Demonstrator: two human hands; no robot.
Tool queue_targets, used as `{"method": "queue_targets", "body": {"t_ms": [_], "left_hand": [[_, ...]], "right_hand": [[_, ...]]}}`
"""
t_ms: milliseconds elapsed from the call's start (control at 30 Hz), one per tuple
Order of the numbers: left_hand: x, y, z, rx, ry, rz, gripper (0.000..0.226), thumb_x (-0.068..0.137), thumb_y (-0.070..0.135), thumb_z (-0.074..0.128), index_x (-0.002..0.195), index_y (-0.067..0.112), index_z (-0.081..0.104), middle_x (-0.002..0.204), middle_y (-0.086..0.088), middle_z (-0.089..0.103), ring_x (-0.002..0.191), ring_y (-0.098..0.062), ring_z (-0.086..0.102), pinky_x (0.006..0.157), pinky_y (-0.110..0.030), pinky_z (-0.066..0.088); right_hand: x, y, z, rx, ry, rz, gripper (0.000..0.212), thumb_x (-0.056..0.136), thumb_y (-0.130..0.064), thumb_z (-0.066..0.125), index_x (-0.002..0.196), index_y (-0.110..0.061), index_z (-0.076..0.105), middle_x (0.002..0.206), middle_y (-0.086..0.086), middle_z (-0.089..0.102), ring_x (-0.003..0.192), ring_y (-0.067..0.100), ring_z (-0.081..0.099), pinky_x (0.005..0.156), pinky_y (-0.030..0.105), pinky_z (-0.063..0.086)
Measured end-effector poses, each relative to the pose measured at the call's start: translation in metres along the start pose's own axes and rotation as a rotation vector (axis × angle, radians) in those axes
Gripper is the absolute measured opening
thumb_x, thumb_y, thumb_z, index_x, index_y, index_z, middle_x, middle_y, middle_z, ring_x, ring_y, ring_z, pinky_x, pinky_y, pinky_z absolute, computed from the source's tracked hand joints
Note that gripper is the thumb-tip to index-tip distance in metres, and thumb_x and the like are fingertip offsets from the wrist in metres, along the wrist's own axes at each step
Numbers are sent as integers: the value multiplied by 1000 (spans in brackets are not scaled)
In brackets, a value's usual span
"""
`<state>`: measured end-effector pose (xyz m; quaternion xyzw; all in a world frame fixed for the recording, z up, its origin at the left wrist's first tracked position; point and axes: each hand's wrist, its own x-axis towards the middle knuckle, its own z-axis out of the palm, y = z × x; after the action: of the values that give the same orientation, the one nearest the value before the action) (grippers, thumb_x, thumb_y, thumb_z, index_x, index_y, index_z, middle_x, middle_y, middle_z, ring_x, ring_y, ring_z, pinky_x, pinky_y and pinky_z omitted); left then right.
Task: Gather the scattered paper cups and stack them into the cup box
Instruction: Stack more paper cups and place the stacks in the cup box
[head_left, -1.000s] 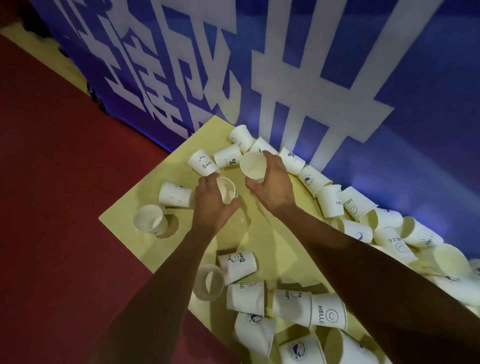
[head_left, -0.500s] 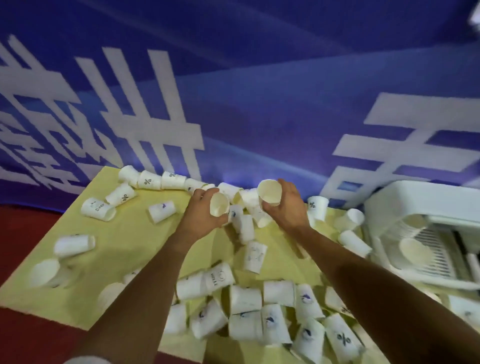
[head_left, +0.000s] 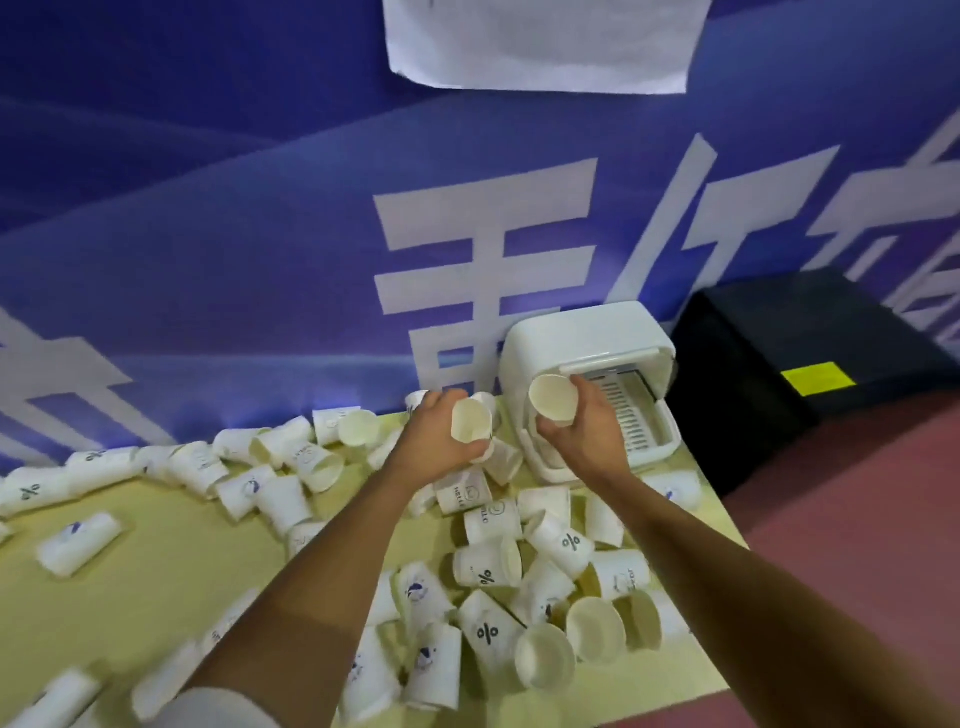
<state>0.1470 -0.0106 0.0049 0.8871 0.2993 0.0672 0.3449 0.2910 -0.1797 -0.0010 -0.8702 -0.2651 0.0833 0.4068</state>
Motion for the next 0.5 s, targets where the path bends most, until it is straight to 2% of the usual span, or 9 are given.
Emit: {"method": "queue_targets", "body": {"t_ms": [167,300,500], "left_hand": [[17,37,32,46,-57,36,76,72,43,79,138,28,42,138,0,42,125,-20,45,103,-34,39],[22,43,43,69,-63,39,75,73,38,80,137,27,43,135,-1,44,123,-19,46,100,-28,37],[24,39,43,88,-32,6,77,71,41,80,137,26,43,133,3,47,121,-17,47,101,-34,41]], "right_hand": [[10,32,-21,33,45,54,67,75,-34,77,135,-22,50,127,3,57,117,22,55,91,33,45],[23,42,-19,-6,21,44,66,75,-31,76,134,-20,48,127,5,56,119,24,53,94,39,48],[27,51,-4,-77,-53,27,71,80,-31,76,141,-18,43,134,4,52,123,23,50,96,38,45]]}}
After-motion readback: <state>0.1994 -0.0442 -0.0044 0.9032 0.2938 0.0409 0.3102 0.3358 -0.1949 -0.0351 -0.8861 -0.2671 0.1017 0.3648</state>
